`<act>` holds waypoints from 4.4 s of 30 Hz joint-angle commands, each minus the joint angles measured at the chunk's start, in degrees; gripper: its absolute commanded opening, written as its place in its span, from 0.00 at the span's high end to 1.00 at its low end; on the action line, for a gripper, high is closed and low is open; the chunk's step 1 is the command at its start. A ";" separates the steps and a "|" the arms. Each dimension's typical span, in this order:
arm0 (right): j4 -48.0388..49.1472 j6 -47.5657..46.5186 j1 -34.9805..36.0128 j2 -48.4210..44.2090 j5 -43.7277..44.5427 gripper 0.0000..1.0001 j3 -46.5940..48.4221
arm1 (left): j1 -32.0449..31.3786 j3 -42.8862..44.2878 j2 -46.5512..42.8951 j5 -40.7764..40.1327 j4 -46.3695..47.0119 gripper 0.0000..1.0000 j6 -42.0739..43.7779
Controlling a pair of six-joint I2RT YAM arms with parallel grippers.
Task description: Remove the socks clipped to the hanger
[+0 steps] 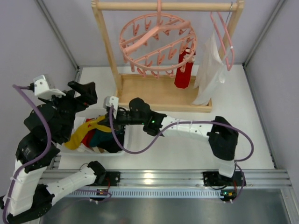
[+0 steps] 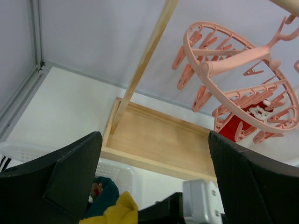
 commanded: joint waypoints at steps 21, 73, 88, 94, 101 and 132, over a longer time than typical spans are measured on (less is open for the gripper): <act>-9.53 -6.97 2.21 21.09 3.01 0.17 29.36 | 0.27 -9.63 -12.14 -8.09 1.26 0.02 2.50; -18.39 12.81 -26.97 -53.40 32.11 0.04 -43.40 | 3.69 11.90 34.88 6.68 15.59 0.02 -6.73; -21.73 13.42 -31.27 -55.86 30.45 0.05 -41.82 | 11.43 13.39 37.69 5.98 16.03 0.03 -4.36; -22.26 12.64 -34.96 -54.90 27.63 0.05 -40.24 | 14.86 14.71 39.36 7.56 16.03 0.03 -4.27; -22.44 9.12 -38.30 -52.61 26.31 0.05 -36.20 | 16.88 16.47 42.26 9.05 16.03 0.03 -4.09; -7.94 0.15 -45.95 -33.72 12.96 0.06 -31.53 | 19.43 24.29 49.21 10.46 15.94 0.02 -0.75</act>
